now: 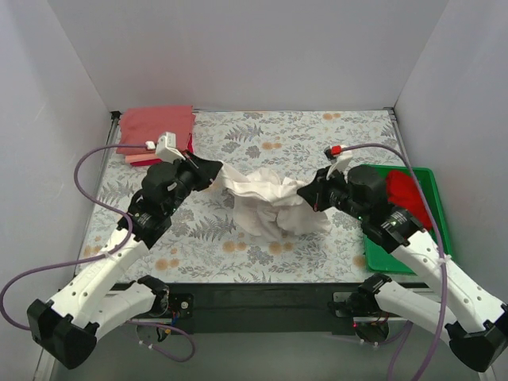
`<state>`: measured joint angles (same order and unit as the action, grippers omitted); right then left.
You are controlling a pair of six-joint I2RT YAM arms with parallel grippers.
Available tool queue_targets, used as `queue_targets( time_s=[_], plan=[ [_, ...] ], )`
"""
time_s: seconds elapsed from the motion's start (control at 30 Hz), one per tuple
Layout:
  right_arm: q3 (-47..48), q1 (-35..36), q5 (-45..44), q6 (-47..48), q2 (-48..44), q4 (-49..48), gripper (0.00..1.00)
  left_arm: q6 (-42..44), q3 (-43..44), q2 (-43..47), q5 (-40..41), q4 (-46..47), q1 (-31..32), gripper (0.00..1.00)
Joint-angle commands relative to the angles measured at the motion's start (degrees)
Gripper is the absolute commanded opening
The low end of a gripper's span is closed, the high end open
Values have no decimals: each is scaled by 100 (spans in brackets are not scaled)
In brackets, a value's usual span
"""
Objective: Fold and stack the t-shirts
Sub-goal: Flatten the tshirt out
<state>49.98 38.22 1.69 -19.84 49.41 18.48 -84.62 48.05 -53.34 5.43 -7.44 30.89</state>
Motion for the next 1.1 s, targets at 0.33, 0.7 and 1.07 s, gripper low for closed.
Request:
queue_targets(
  time_s=[0.33, 0.7, 1.07],
  plan=[
    [3377, 19, 1737, 428, -28, 15, 1, 1122, 2883, 658, -472, 191, 39, 0],
    [4872, 28, 1326, 779, 578, 322, 1, 1597, 4291, 106, -764, -107, 39, 0],
    [5899, -392, -1182, 1693, 2632, 472, 1, 2738, 5283, -2398, 2233, -232, -57, 0]
  ],
)
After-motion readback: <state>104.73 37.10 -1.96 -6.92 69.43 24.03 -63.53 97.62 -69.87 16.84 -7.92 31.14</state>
